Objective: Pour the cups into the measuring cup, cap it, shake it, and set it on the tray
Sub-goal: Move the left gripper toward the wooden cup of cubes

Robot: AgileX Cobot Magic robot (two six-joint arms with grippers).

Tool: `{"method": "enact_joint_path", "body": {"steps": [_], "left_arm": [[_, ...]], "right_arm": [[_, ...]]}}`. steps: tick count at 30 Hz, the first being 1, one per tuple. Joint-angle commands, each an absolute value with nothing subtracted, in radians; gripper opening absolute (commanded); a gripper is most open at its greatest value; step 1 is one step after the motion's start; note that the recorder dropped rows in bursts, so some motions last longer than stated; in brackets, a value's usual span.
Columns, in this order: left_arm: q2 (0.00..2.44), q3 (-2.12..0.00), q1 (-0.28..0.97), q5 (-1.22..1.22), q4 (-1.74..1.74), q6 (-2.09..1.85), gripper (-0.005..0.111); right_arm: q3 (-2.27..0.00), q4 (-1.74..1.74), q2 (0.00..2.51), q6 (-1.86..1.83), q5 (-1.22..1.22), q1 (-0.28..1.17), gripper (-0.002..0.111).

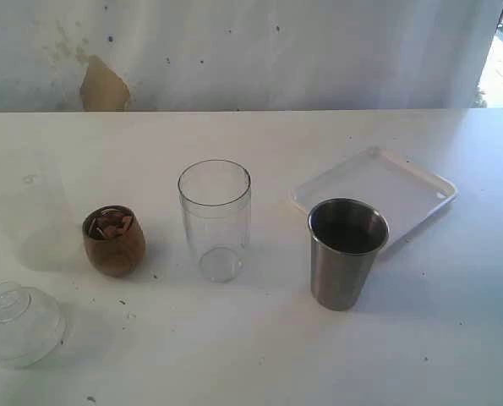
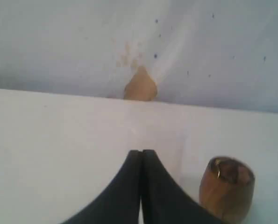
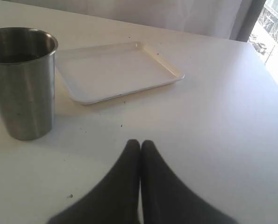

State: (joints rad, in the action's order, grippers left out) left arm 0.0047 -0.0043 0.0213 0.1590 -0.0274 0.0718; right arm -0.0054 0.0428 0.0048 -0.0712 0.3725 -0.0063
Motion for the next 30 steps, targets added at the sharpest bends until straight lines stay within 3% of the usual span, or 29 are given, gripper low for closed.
{"method": "enact_joint_path", "body": {"steps": [1, 11, 14, 16, 18, 21, 26, 30], "left_arm": [[0.000, 0.000, 0.023, -0.011, -0.109, 0.196, 0.000], [0.000, 0.000, 0.023, -0.195, -0.119, 0.449, 0.001], [0.000, 0.000, 0.023, -0.194, -0.118, 0.449, 0.016], [0.024, -0.008, 0.023, -0.194, -0.118, 0.449, 0.036], [0.066, -0.026, 0.023, -0.211, -0.100, 0.452, 0.063], [0.152, -0.062, 0.025, -0.216, 0.000, 0.541, 0.086], [0.330, -0.084, 0.025, -0.507, 0.539, 0.924, 0.088], [0.519, -0.084, 0.025, -0.645, 0.681, 0.962, 0.088]], "right_arm": [[0.000, 0.049, 0.000, -0.071, 0.361, -0.011, 0.000], [0.000, 0.049, 0.000, -0.071, 0.361, -0.011, 0.000], [0.000, 0.049, 0.000, -0.071, 0.361, -0.011, 0.000], [0.000, 0.049, 0.000, -0.071, 0.361, -0.011, 0.000], [0.000, 0.049, 0.000, -0.071, 0.361, -0.011, 0.000], [0.000, 0.049, 0.000, -0.071, 0.361, -0.011, 0.000], [0.000, 0.049, 0.000, -0.071, 0.361, -0.011, 0.000], [0.000, 0.049, 0.000, -0.071, 0.361, -0.011, 0.000]]}}
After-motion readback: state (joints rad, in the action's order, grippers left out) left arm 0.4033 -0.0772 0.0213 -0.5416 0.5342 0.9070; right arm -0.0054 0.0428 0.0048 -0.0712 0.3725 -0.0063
